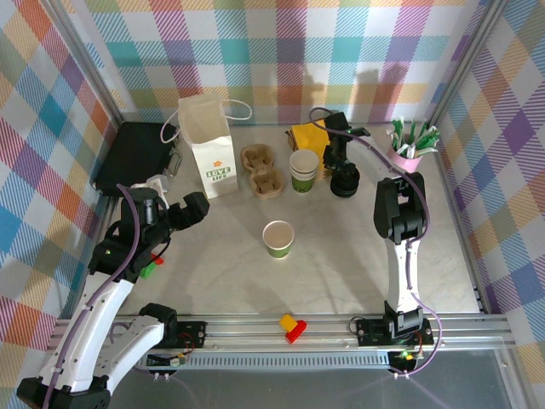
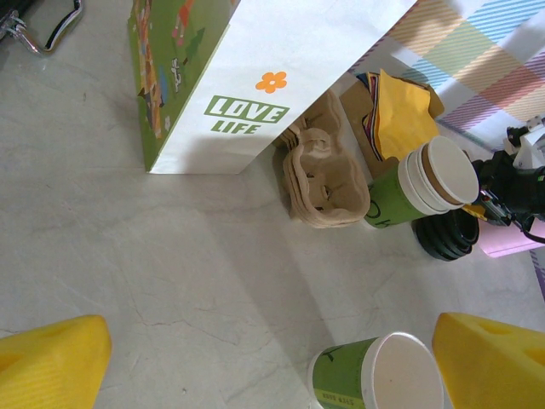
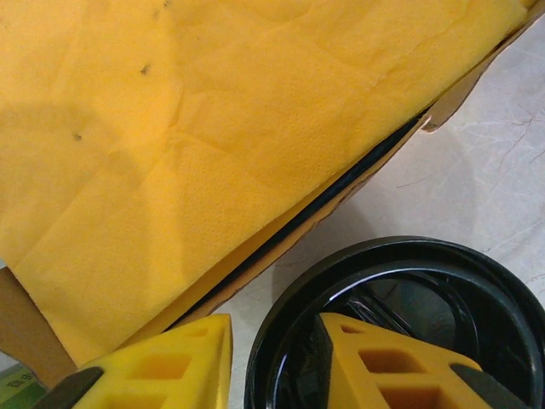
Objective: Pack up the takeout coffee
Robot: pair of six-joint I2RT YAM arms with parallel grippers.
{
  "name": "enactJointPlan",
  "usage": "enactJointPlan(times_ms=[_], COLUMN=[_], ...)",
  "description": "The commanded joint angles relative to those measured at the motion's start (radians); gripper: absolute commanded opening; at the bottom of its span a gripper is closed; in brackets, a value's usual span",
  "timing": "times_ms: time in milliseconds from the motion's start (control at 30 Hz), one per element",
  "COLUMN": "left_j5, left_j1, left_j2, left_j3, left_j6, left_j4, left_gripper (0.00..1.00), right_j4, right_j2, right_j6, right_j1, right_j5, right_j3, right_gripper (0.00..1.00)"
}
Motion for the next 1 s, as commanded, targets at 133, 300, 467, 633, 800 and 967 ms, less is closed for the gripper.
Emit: enactJointPlan(times_ms=[133,300,467,633,800,967], left_j5=[-0.008,-0.009,-0.009,-0.008,-0.003,0.021], left_j1=[-0.005,-0.005,-0.005,-0.005,-0.005,-0.005], left_j2=[-0.011,-0.012,-0.012,-0.012,-0.015,-0.016], left_j3=[0.020,0.019,0.022,0.026,0.033,0.036], left_j6=[0.008,0.006,0.004,0.005,0.007,0.019], left_j4=[-0.017,-0.016,-0.014,-0.014,-0.013,0.000], left_gripper=[0.97,0.97,0.97,0.97,0.97,0.96], right_j4=[-0.023,-0.025,-0.025,-0.021,-0.002,0.020], right_j2=[0.024,0.019,0.013,-0.012,-0.059,-0.133], right_j6=[-0.005,-0.007,-0.005,-0.001,0.005,0.023], right_j1=[-0.007,-0.007,-0.007,-0.007,-0.007,-0.008], right_j5=[0.009,0.009,0.009,0.006,-0.009,-0.044], right_j3=[0.025,0.022,0.019,0.000,-0.036,-0.089], right_gripper=[0.28,0.22,0.20,0.18,0.17,0.16])
